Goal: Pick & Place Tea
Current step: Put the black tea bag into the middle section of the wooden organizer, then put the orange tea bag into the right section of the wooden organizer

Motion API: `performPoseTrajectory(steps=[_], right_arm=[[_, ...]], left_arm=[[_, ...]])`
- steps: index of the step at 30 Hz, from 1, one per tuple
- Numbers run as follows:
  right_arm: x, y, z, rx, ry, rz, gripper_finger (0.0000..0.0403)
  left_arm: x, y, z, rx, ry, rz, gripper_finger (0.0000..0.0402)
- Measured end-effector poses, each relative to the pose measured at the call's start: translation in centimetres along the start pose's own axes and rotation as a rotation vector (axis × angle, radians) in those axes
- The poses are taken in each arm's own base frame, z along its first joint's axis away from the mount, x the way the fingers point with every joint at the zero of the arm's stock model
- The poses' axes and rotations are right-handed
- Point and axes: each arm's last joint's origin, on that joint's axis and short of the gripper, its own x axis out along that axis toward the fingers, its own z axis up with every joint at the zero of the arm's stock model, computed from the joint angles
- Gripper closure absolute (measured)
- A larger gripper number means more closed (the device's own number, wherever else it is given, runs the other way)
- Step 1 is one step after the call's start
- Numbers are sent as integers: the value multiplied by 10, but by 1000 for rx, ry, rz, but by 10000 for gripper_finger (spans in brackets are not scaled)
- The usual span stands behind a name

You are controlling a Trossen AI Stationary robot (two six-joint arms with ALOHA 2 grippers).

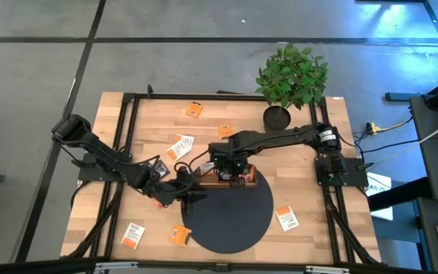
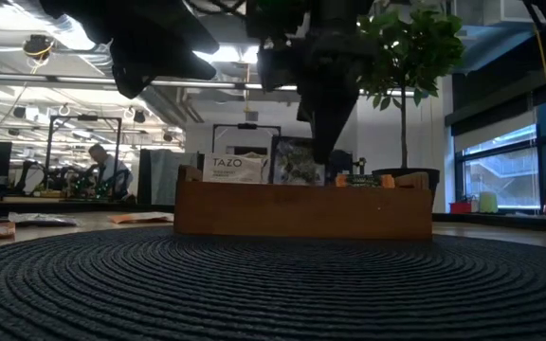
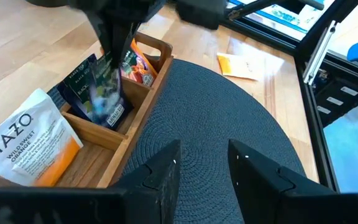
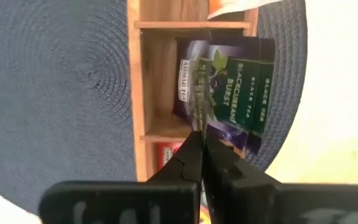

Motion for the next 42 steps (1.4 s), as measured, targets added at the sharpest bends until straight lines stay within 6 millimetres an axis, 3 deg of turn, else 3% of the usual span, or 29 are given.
performPoseTrajectory(steps=[15,28,35,38,42], right_arm=[[10,-2,2,0,14,-2,391],[9,-3,-1,43,45,-2,303],[-18,-1,-4,87,-28,-29,293],[-35,-1,-3,154,-126,-79,293],[-41,10,7,205,-259,-66,293]], left_arm=[[0,0,0,1,1,3,274],[0,0,0,1,-1,2,274],[0,-1,-1,4,47,-53,274],[-2,-4,-5,29,92,-103,274],[-7,-11,-13,25,149,-146,274]])
